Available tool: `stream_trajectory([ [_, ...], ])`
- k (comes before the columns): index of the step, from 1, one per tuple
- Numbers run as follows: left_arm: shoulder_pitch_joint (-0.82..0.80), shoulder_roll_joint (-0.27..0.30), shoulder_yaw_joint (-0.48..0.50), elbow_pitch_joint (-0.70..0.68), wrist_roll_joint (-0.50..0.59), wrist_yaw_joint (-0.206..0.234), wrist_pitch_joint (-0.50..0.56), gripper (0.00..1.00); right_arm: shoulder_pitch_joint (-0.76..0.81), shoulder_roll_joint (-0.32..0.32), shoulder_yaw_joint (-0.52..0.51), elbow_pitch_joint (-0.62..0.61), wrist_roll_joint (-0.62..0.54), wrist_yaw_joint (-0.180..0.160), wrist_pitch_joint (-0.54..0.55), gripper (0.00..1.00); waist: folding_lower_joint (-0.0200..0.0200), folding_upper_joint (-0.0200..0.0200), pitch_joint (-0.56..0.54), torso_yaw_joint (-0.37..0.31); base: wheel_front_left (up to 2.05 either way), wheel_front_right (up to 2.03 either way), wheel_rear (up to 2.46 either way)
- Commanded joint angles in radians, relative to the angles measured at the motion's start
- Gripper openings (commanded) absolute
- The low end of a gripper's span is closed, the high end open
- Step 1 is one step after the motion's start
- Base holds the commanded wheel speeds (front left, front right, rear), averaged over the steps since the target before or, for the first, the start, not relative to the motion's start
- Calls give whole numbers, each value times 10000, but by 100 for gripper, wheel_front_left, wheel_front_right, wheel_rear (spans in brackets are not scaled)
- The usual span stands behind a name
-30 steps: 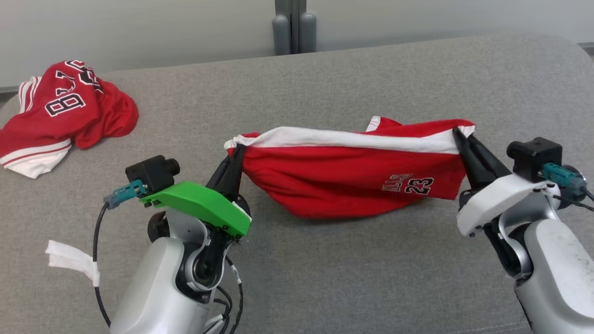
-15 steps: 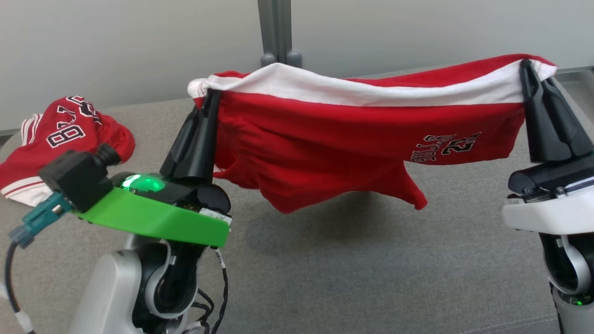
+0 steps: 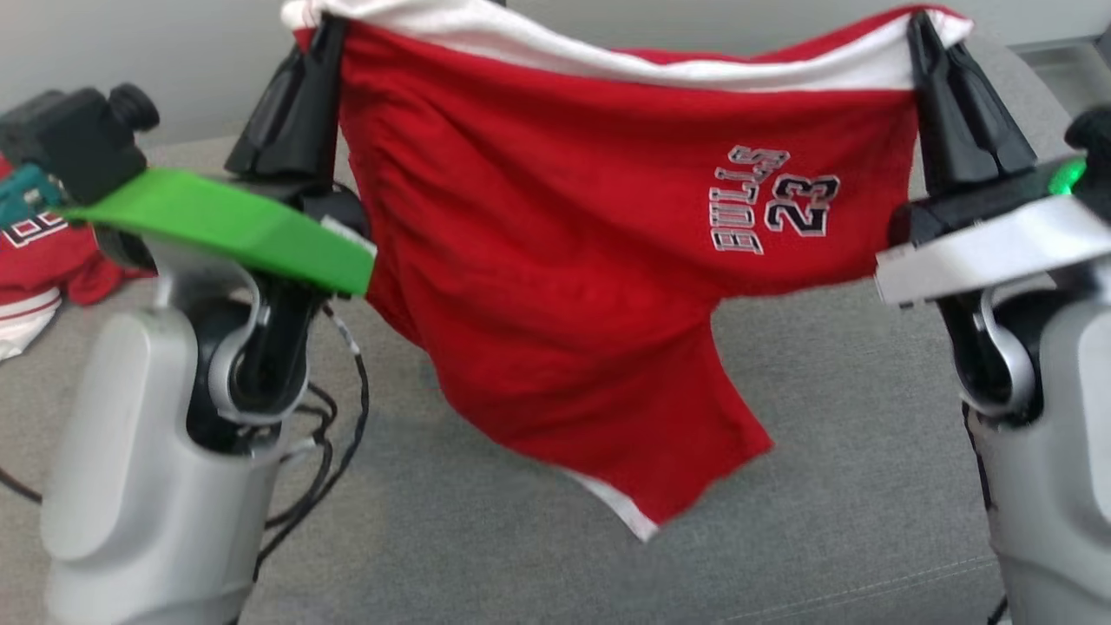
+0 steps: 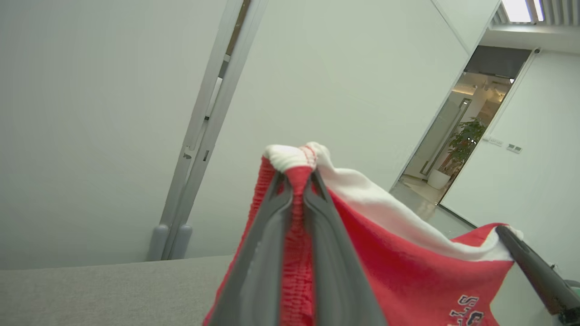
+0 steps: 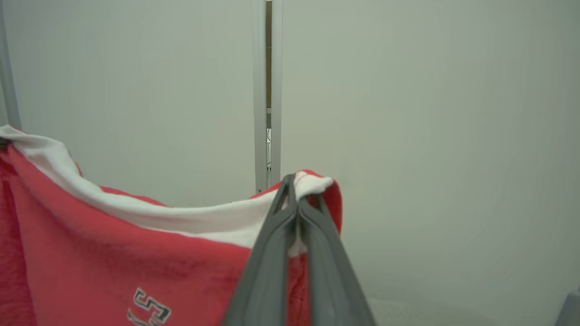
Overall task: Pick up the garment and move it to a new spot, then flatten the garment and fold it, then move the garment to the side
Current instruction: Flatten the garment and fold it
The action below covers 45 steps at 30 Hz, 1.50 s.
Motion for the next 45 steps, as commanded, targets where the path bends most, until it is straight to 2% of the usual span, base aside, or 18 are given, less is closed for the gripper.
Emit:
stream_trajectory([
  [1,-705,-55,71,365,88,-94,-100,0,-779,3,95,462,-99,-7,-279,0,0,0,993,-288,0,0,0],
  [7,-3837,-411,421,2633,590,-553,-1197,0,-4418,405,-60,3238,-743,-8,-1886,0,0,0,1975,-521,0,0,0],
  [11,-4699,-594,519,3715,605,-939,-1918,0,-5481,652,22,4459,-887,-10,-2723,0,0,0,2445,-577,0,0,0],
  [14,-4254,-691,387,4280,570,-1280,-2329,0,-5230,784,375,5005,-814,-8,-3202,0,0,0,2673,-543,0,0,0],
  [21,-1918,-820,50,5307,526,-1965,-3680,0,-3049,851,666,5753,-488,-10,-3735,0,0,0,2638,-452,0,0,0],
  [26,-212,-861,-198,4997,622,-2238,-4212,0,-1317,872,313,5035,-122,-8,-3774,0,0,0,2212,-417,0,0,0],
  [36,3180,-1142,-302,2538,1269,-2323,-4384,0,2387,954,-229,2205,-59,-8,-3773,0,0,0,483,-311,0,0,0],
  [41,4799,-1251,-504,1447,1240,-2116,-4377,0,3921,986,-400,1025,-198,-10,-3616,0,0,0,-158,-231,0,0,0],
  [45,5754,-1317,-562,1027,908,-1731,-4342,0,4629,1003,-508,583,-160,-10,-2966,0,0,0,-156,-108,0,0,0],
])
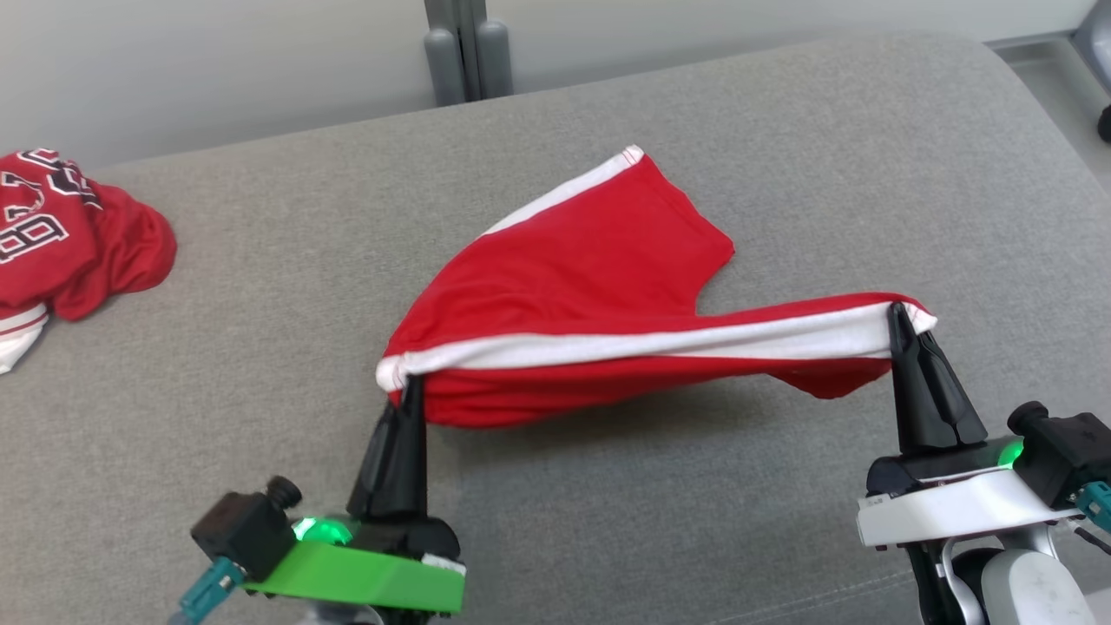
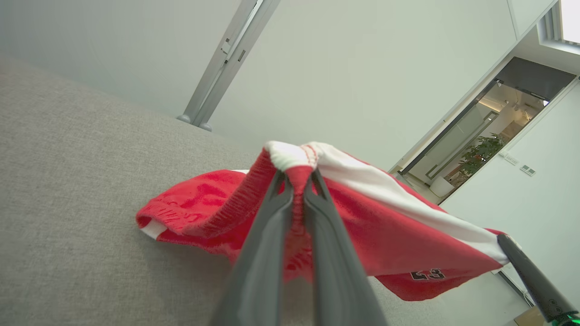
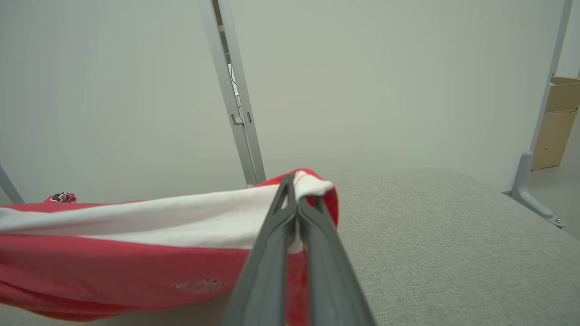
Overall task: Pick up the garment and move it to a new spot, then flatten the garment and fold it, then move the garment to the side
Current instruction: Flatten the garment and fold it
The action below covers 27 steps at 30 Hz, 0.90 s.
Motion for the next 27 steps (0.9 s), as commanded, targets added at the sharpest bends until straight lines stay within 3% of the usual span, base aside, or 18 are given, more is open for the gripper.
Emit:
stream_trajectory([
  [1,232,-23,-62,41,-43,119,69,0,65,-29,-83,-3,-70,-13,148,0,1,-1,-73,215,0,0,0],
  [6,75,-67,-266,592,-284,354,220,0,-544,-170,-102,563,47,-13,480,0,1,-1,467,540,0,0,0],
  [12,-1029,-131,-568,1629,-1091,762,662,0,-2246,-896,271,1925,180,-14,1005,0,1,-1,1193,1026,0,0,0],
  [19,-3151,-144,-1079,2791,-1976,1561,1065,0,-5072,-1831,946,4325,465,-14,1521,0,1,-1,2048,1665,0,0,0],
  [27,-5374,-144,-1535,4262,-2596,2157,1417,0,-7819,-2185,1913,7146,771,-14,1654,0,1,-1,2952,2186,0,0,0],
])
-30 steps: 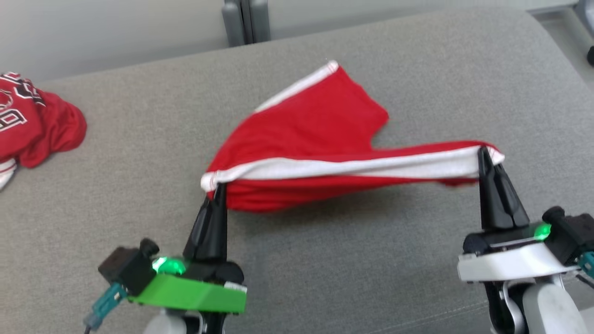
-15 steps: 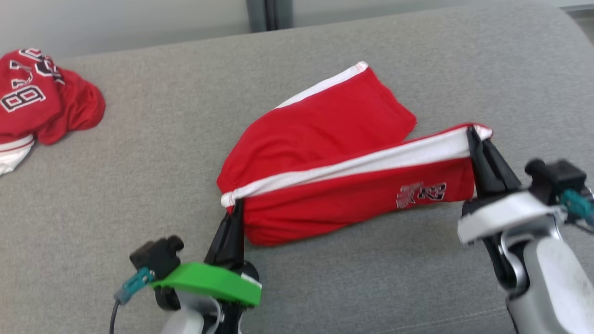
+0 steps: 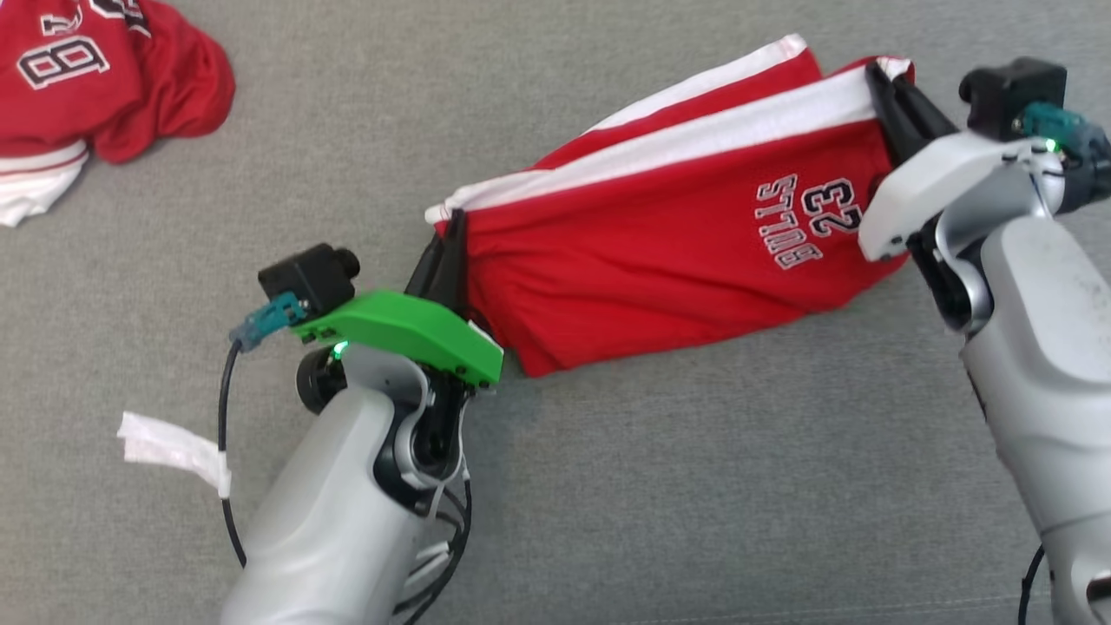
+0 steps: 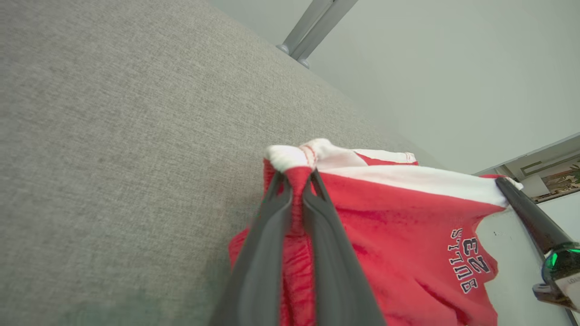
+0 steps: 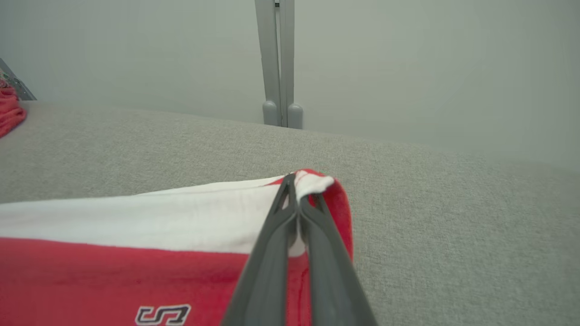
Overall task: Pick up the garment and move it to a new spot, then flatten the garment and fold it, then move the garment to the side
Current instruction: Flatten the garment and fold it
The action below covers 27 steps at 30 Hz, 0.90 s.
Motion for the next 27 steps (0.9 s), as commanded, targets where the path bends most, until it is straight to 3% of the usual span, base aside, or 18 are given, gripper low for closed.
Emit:
stream_trajectory([
  [1,-390,40,-64,202,-131,109,-87,0,-421,-102,133,409,127,-14,-76,0,0,0,656,544,0,0,0],
  [11,-1616,39,-1091,1028,-1210,252,-598,0,-2341,-566,1621,2776,1223,-14,-680,0,0,0,1192,902,0,0,0],
  [13,-1705,39,-1222,1066,-1323,230,-698,0,-2549,-601,1796,3100,1385,-14,-831,24,0,0,1182,948,0,0,0],
  [14,-1734,39,-1308,1084,-1337,168,-772,32,-2671,-616,1896,3249,1469,-14,-944,49,0,0,1163,966,0,0,0],
  [15,-1751,40,-1367,1119,-1292,151,-795,46,-2736,-631,1961,3357,1539,-14,-1020,79,0,0,1135,980,0,0,0],
  [16,-1769,40,-1417,1157,-1176,122,-873,100,-2801,-652,2062,3494,1607,-14,-1110,100,0,0,1092,996,0,0,0],
  [22,-1367,415,-1657,892,-649,-190,-1177,100,-3009,-793,2600,3986,2029,-14,-1431,100,0,0,759,1050,0,0,0],
  [27,-737,943,-1632,301,-119,-149,-1374,100,-2829,-1012,3054,4206,2485,-14,-1445,100,0,0,328,1051,0,0,0],
])
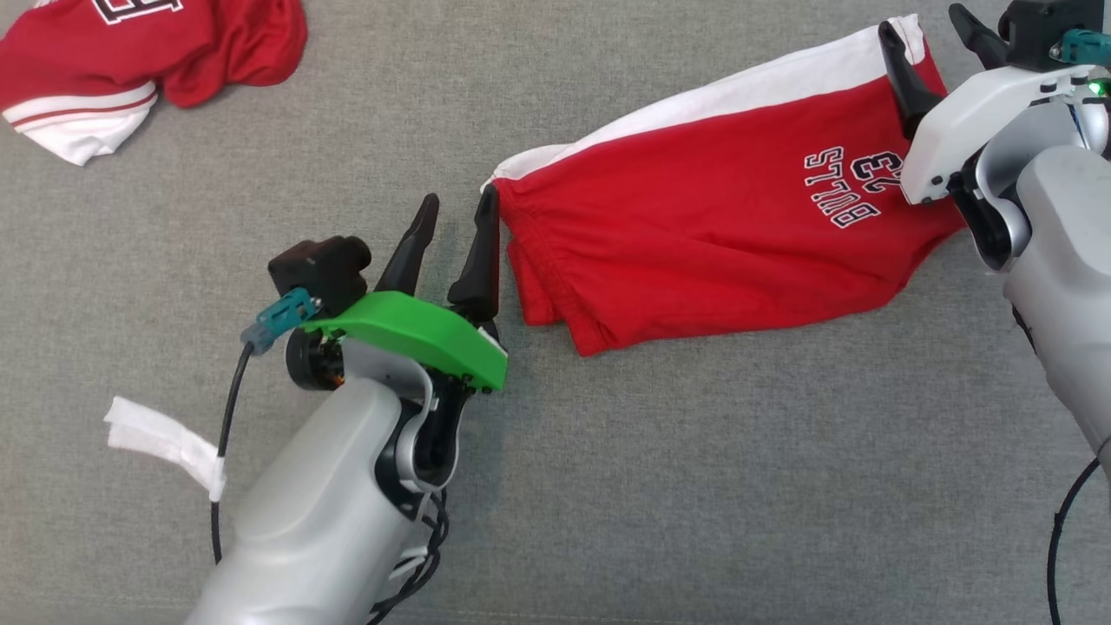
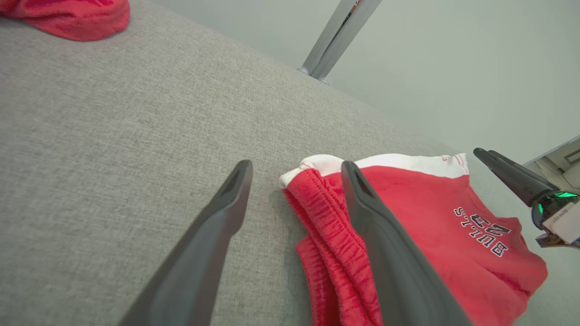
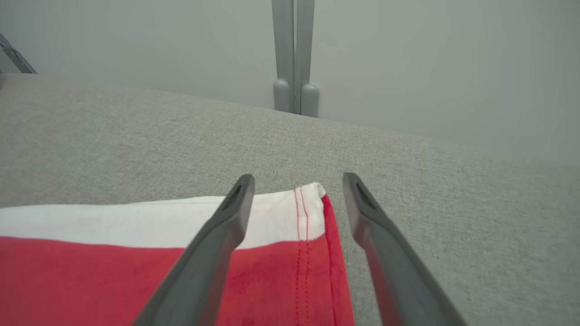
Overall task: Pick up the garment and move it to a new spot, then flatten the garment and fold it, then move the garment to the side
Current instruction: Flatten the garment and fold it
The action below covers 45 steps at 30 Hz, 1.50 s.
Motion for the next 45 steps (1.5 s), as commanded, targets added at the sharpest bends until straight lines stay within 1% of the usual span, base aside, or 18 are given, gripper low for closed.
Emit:
stream_trajectory([
  [1,233,230,13,-231,259,-39,-83,100,91,-112,122,36,172,-14,-29,100,0,0,-299,-4,0,0,0],
  [4,737,595,1,-739,711,-101,-144,100,314,-347,407,72,439,-14,178,100,0,0,-623,-24,0,0,0],
  [6,1105,810,119,-1127,1025,-97,-170,100,478,-505,621,63,709,-14,508,100,0,0,-872,-39,0,0,0],
  [9,1660,998,409,-1657,1281,75,-150,100,723,-788,828,72,1085,-14,1013,100,0,0,-1123,-15,0,0,0],
  [16,2855,1133,1230,-2794,1920,478,-144,100,1232,-1172,1102,146,1946,-14,2072,100,0,0,-1237,265,0,0,0],
  [20,3349,1147,1617,-3089,2309,651,-145,100,1461,-1122,1152,366,2320,-14,2529,100,0,0,-1185,498,0,0,0],
  [26,3805,1073,2023,-3216,2603,714,-146,100,1693,-993,1280,765,2740,-12,3351,100,0,0,-1232,758,0,0,0],
  [27,3850,1058,2064,-3233,2644,712,-146,100,1703,-972,1308,785,2779,-7,3407,98,0,0,-1248,775,0,0,0],
  [28,3906,1036,2107,-3244,2686,690,-146,100,1706,-960,1333,808,2816,-4,3466,53,0,0,-1266,792,0,0,0],
  [29,3943,1029,2145,-3251,2709,676,-146,100,1709,-952,1361,829,2842,-4,3496,42,0,0,-1279,801,0,0,0],
  [30,3979,1023,2185,-3258,2744,662,-146,100,1711,-945,1397,835,2875,-4,3533,7,0,0,-1297,802,0,0,0],
  [31,4001,1030,2217,-3274,2812,651,-147,100,1709,-933,1439,836,2877,-6,3534,0,0,0,-1315,792,0,0,0],
  [33,4014,1069,2251,-3278,2894,636,-147,100,1708,-906,1520,793,2875,-6,3510,0,0,0,-1348,741,0,0,0],
  [39,4034,1115,2296,-3201,2997,548,-147,100,1763,-760,1557,753,2923,-12,2640,0,0,0,-1612,322,0,0,0],
  [45,4185,1167,2243,-3038,3058,478,-135,100,2281,-639,1375,672,3233,-14,1512,0,0,0,-2153,-439,0,0,0],
])
